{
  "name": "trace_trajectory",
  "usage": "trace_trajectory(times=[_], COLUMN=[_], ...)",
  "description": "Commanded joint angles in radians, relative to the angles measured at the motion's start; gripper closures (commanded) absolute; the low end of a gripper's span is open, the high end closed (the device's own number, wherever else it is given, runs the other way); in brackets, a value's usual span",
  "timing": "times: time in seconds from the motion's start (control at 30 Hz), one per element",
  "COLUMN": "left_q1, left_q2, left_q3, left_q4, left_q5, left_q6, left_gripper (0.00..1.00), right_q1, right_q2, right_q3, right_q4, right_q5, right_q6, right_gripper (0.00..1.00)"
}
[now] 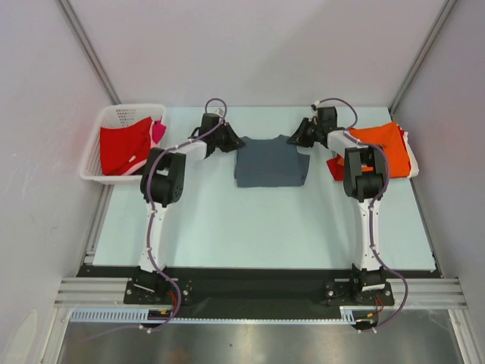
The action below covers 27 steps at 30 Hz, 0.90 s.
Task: Fold and stack the t-shirts
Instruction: Neatly place the folded tshirt to the corner
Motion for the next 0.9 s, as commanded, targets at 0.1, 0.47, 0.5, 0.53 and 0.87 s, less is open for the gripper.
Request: trace_trajectory(times=[0.1, 0.47, 0.5, 0.53, 0.87], left_q1=[-0.031, -0.128, -0.140, -0.155, -0.451], left_q2=[-0.084, -0.469, -0.498, -0.534, -0.704], left_q3=[-0.131, -0.358, -0.396, -0.410, -0.301], left_q4=[0.292, 0.398, 0.420, 0.426, 0.304], left_q5=[-0.081, -0.118, -0.114, -0.117, -0.189], left_q6=[-0.053, 0.010, 0.004, 0.001, -0.016], left_gripper=[0.97, 1.00, 1.00, 0.99, 1.00], right_q1=[0.011, -0.061, -0.082, -0.096, -0.337], right_q2=[-0.037, -0.548, -0.588, -0.628, -1.041], right_q3=[0.033, -0.303, -0.328, -0.346, -0.299], right_q4=[-0.050, 0.009, -0.026, -0.060, -0.381], right_q5=[-0.024, -0.055, -0.037, -0.026, 0.106], right_q6=[0.023, 0.038, 0.033, 0.038, -0.003], right_gripper=[1.00, 1.00, 1.00, 1.00, 1.00])
